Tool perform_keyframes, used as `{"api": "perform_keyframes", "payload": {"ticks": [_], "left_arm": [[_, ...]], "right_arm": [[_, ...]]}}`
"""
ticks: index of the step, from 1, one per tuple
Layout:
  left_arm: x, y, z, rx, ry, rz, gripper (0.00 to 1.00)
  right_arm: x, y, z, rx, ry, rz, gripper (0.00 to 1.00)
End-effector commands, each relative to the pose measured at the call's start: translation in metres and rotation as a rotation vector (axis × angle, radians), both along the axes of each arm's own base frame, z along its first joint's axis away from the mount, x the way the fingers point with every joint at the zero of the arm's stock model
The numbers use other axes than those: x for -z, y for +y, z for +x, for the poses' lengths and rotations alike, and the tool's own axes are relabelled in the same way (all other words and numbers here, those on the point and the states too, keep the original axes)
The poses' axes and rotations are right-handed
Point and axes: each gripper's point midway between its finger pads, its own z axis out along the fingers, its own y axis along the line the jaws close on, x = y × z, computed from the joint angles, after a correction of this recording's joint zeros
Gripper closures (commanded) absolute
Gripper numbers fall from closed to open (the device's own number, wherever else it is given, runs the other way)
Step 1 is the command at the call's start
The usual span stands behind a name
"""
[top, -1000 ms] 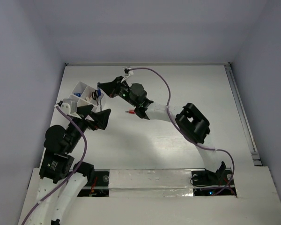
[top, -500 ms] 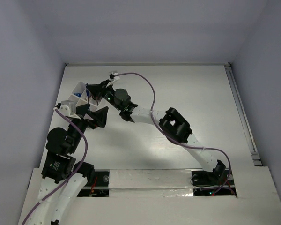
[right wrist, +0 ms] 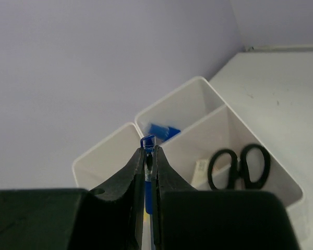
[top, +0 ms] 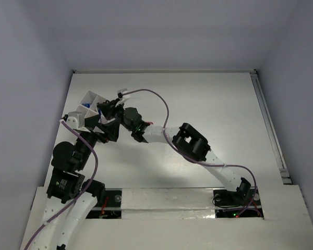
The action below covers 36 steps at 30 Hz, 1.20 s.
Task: Sort the stationery into containers
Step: Place the pen in the storage box, then pick up the pen from the center of the board.
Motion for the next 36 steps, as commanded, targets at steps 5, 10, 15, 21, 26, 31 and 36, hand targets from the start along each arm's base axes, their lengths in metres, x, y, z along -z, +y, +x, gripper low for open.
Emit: {"api": "perform_keyframes", "payload": {"ticks": [5, 10, 15, 21, 26, 31, 36], "left_arm": [[-0.013, -0.004, -0.001, 0.02, -0.053, -0.009, 0.01], [-0.012, -0.005, 0.0, 0.023, -0.051, -0.01, 0.01], [-0.011, -0.005, 0.001, 0.026, -0.044, -0.012, 0.01], [-0.007, -0.006, 0.003, 0.028, -0.029, -0.007, 0.01], [0.008, -0.018, 0.01, 0.076, 0.028, 0.009, 0.01], [0.028, -0.033, 0.021, 0.154, 0.113, 0.038, 0.01], [0.035, -0.034, 0.027, 0.171, 0.135, 0.048, 0.01]], "right_arm": [[-0.025, -0.007, -0.015, 0.009, -0.064, 0.03, 0.92], [-0.042, -0.011, -0.028, -0.041, -0.092, 0.019, 0.48], [-0.073, -0.025, -0.042, -0.064, -0.117, -0.032, 0.41], [-0.066, -0.088, -0.056, -0.187, -0.028, -0.176, 0.59], [0.001, -0.182, -0.04, -0.155, 0.218, -0.535, 0.95], [0.047, -0.241, -0.048, -0.113, 0.287, -0.831, 0.71], [0.066, -0.253, -0.06, -0.276, 0.153, -1.028, 0.5]]}}
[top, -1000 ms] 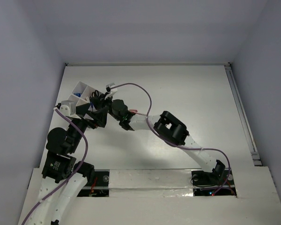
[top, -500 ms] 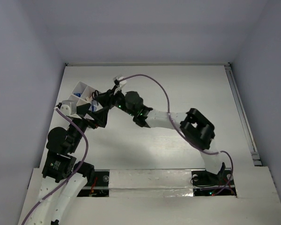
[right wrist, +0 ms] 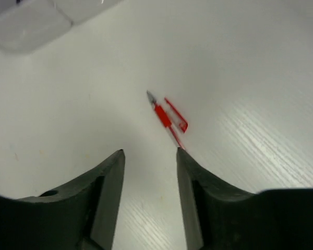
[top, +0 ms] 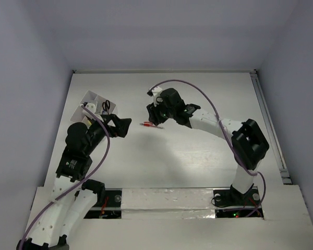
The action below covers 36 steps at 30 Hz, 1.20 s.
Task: Sort the stationery into containers
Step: Pick up the pen from the center of the board.
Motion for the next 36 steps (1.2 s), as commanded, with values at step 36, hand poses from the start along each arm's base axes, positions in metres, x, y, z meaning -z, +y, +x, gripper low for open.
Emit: {"api": "perform_keyframes", "payload": {"ticks": [36], "left_arm": [[-0.006, -0.002, 0.004, 0.037, -0.025, -0.022, 0.01]], "right_arm": [[0.132, -0.023, -0.017, -0.273, 0.235, -0.396, 0.58]]}}
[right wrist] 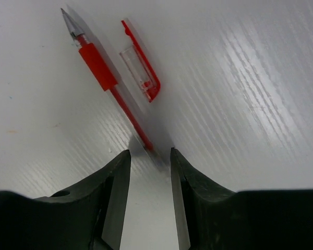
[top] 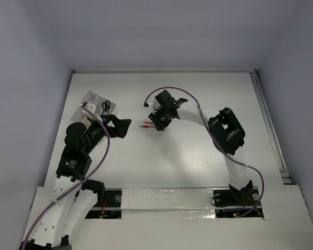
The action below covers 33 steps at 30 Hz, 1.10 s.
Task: Sort the stationery into containers
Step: Pick up the pen from the center of the board.
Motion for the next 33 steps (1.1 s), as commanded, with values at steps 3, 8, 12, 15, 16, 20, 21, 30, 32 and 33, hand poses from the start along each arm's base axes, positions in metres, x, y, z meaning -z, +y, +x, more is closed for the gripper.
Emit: {"api": "perform_keyframes", "payload": {"ticks": [3, 8, 12, 15, 16, 20, 21, 30, 32, 33], "left_arm": [[-0.014, -0.002, 0.001, 0.009, -0.053, -0.024, 0.01], [-0.015, 0.004, 0.003, -0.025, -0.053, -0.024, 0.01], [-0.017, 0.005, 0.003, -0.032, -0.056, -0.028, 0.01], [-0.017, 0.006, 0.003, -0.038, -0.055, -0.029, 0.01], [-0.016, 0.007, 0.004, -0.042, -0.053, -0.03, 0.01], [-0.017, 0.009, 0.004, -0.058, -0.052, -0.032, 0.01], [-0.017, 0.01, 0.004, -0.06, -0.051, -0.033, 0.01], [-0.023, -0.007, -0.003, 0.035, -0.06, -0.086, 0.01], [-0.023, -0.01, -0.003, 0.053, -0.059, -0.097, 0.01], [-0.023, -0.012, -0.004, 0.061, -0.055, -0.106, 0.03]], "right_arm": [[0.012, 0.017, -0.033, -0.046, 0.029, -0.025, 0.63], [0.018, 0.024, -0.058, -0.059, 0.037, -0.025, 0.81], [0.016, 0.034, -0.077, -0.08, 0.029, 0.003, 0.9], [0.011, 0.042, -0.091, -0.108, 0.031, 0.034, 1.0], [0.01, 0.043, -0.094, -0.114, 0.039, 0.046, 1.0], [-0.007, 0.055, -0.11, -0.148, 0.042, 0.129, 1.0], [-0.015, 0.059, -0.108, -0.134, 0.032, 0.168, 1.0], [-0.15, 0.091, -0.084, 0.206, -0.084, 0.757, 1.0], [-0.172, 0.096, -0.092, 0.201, -0.075, 0.858, 1.0], [-0.179, 0.095, -0.091, 0.227, -0.068, 0.904, 1.0]]}}
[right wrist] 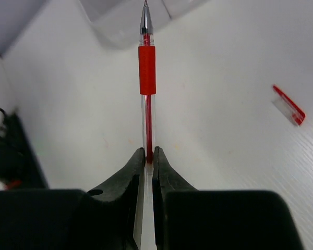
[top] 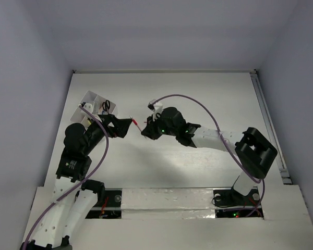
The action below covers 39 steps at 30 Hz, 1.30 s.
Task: Sort the stationery into containers
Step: Pick up the pen from the center of the board.
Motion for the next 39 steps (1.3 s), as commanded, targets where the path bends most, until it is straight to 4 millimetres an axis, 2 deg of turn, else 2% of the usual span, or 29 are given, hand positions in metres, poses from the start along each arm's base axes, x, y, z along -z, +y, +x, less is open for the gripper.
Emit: {"api": "perform_keyframes", "payload": {"ticks": [1, 5, 6, 11, 13, 14, 18, 22, 26, 29, 30, 35, 38, 39], "left_arm": [[-0.014, -0.01, -0.002, 0.059, -0.049, -0.051, 0.04], [-0.012, -0.015, -0.003, 0.087, -0.041, -0.075, 0.09], [-0.01, -0.015, -0.002, 0.086, -0.035, -0.074, 0.1], [-0.002, -0.015, 0.003, 0.077, -0.002, -0.071, 0.16], [0.0, -0.014, 0.005, 0.068, 0.003, -0.069, 0.21], [0.0, -0.014, 0.005, 0.064, 0.006, -0.07, 0.26], [-0.001, -0.009, 0.008, 0.035, 0.003, -0.08, 0.39], [0.0, -0.012, 0.008, 0.05, 0.006, -0.084, 0.41], [0.0, -0.015, 0.007, 0.077, 0.008, -0.09, 0.46], [0.0, -0.018, 0.006, 0.097, 0.005, -0.094, 0.55], [-0.001, -0.019, 0.005, 0.102, 0.002, -0.094, 0.63], [-0.003, -0.02, 0.004, 0.112, -0.003, -0.091, 0.82], [-0.004, -0.021, 0.004, 0.12, -0.007, -0.089, 0.99], [-0.003, -0.021, 0.004, 0.123, -0.007, -0.085, 1.0]], "right_arm": [[-0.084, 0.022, 0.01, 0.09, -0.028, 0.366, 1.0], [-0.116, 0.022, 0.003, 0.087, -0.019, 0.515, 1.0], [-0.132, 0.023, 0.001, 0.077, -0.026, 0.58, 1.0], [-0.156, 0.026, -0.012, 0.023, -0.026, 0.712, 1.0], [-0.169, 0.027, -0.016, -0.008, -0.04, 0.761, 1.0], [-0.173, 0.029, -0.021, -0.023, -0.038, 0.777, 1.0], [-0.18, 0.032, -0.031, -0.063, -0.043, 0.802, 1.0], [-0.184, 0.036, -0.038, -0.098, -0.05, 0.805, 1.0], [-0.185, 0.041, -0.044, -0.132, -0.055, 0.812, 1.0], [-0.182, 0.046, -0.048, -0.149, -0.05, 0.808, 1.0], [-0.184, 0.046, -0.048, -0.15, -0.055, 0.817, 1.0], [-0.181, 0.044, -0.044, -0.121, -0.054, 0.829, 1.0], [-0.182, 0.043, -0.042, -0.108, -0.055, 0.841, 1.0], [-0.183, 0.043, -0.042, -0.107, -0.054, 0.846, 1.0]]}}
